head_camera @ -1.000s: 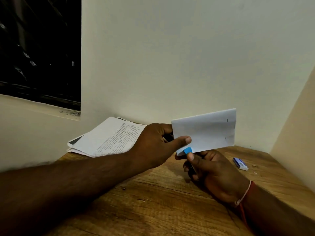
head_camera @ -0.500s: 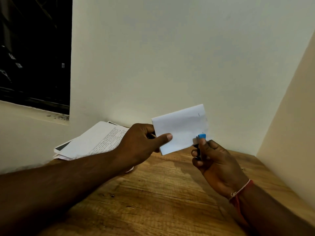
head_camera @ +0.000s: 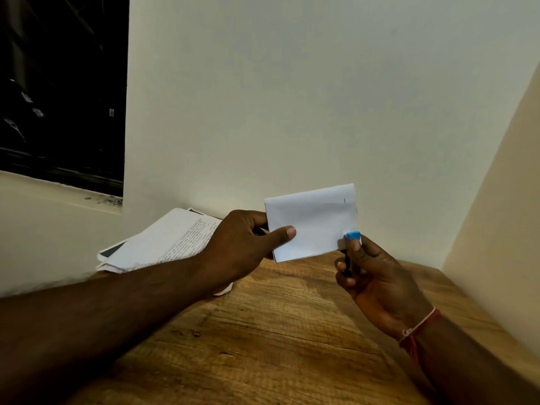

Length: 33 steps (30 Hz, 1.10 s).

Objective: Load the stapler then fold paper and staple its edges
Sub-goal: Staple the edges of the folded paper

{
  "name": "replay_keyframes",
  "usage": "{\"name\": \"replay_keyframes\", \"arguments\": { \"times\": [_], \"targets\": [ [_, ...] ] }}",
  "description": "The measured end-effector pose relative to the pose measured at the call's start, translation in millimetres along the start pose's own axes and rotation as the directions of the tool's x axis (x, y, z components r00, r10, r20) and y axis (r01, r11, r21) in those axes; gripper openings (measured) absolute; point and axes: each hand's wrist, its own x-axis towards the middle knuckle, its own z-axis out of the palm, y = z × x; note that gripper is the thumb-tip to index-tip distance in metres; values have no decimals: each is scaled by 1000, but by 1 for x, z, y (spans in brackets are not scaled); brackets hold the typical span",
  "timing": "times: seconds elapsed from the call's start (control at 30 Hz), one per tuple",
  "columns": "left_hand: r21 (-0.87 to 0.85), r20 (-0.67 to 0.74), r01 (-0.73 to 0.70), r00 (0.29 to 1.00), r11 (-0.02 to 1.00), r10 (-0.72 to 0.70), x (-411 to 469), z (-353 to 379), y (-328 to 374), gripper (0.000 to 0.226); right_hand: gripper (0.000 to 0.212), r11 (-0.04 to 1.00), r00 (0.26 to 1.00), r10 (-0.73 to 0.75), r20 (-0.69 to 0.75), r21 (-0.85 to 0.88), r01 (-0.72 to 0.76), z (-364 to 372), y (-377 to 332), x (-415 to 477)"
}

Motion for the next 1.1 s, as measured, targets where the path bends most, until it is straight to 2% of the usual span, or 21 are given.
{"name": "replay_keyframes", "arguments": {
  "times": [0.37,0.7,0.8,1.1],
  "targets": [
    [-14,-21,-20,1000,1000,20,0,-1,-1,21,18,1000,1000,-13,26,-1,13,-2,1,1],
    [91,-4,-63,998,994,64,0,-4,6,19,19,1000,999,-21,35,-7,22,-4,-1,2],
    [48,-5,-54,999,997,54,-1,-2,5,19,19,1000,999,-26,32,-9,27,-4,-2,2],
    [68,-27,-29,999,997,31,0,-3,5,23,22,999,999,-29,43,-25,30,-6,1,3]
  ]
}}
